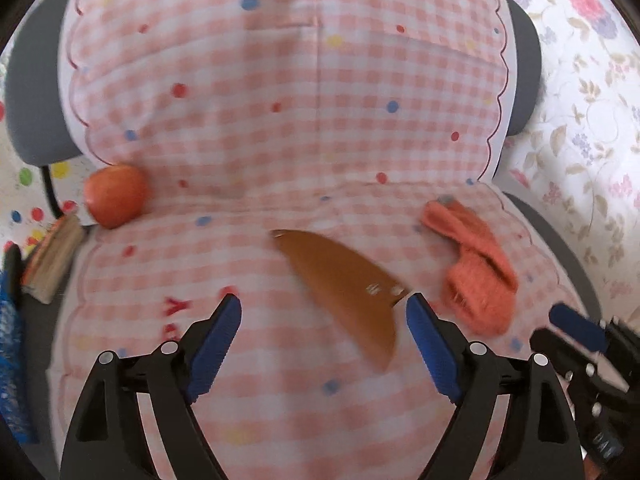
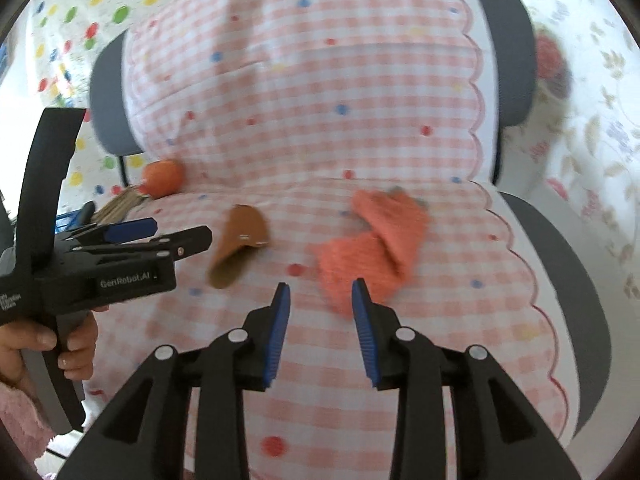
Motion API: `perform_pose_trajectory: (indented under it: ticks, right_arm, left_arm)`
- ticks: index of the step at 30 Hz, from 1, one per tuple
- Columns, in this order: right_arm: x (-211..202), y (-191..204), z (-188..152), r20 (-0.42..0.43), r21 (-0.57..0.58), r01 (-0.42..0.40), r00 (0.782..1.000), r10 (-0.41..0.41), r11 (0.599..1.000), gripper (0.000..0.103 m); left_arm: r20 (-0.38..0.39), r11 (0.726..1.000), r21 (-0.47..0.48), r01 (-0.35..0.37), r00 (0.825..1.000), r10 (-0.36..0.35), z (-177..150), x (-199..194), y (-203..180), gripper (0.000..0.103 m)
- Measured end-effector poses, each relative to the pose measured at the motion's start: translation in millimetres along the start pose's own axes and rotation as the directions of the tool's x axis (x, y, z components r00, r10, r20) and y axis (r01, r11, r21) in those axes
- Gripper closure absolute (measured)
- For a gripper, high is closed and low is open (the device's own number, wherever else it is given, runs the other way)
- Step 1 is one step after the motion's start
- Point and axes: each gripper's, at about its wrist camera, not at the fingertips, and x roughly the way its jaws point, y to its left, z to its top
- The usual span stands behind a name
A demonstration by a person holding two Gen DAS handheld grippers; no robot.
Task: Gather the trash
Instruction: 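Grasp the brown leather piece with the left tool while the right tool opens away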
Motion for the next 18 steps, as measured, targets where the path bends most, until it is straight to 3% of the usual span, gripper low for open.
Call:
perform_pose_trajectory:
  ticks: [6,11,14,18]
  right_arm:
    - [-1,-30,2,0.021,0.042,0.028,0.999,-0.029,0.999,0.069]
    - [0,-41,2,0.024,0.057,0.03,0.999,-0.031,0.998,0.069]
    - [2,-44,2,0.025,0.062,0.027,0.999,-0.029,0.998,0.068]
    - [4,-45,2,0.024,0.069,0.022,0.999,-0.023,0.997,0.068]
  left_arm:
    - [-0.073,0.994,-0.1,-0.039,0.997,0.032,27,41,-9,0.017]
    - [-0.148,0.991,-0.032,-0.128,0.981,0.121,30,71,-24,0.017]
    - [-0.156,0.994,-0.015,-0.112,0.982,0.108,21,72,-23,0.017]
    - [-0.142,0.995,0.001,-0.095,0.985,0.094,10,61,-20,0.029]
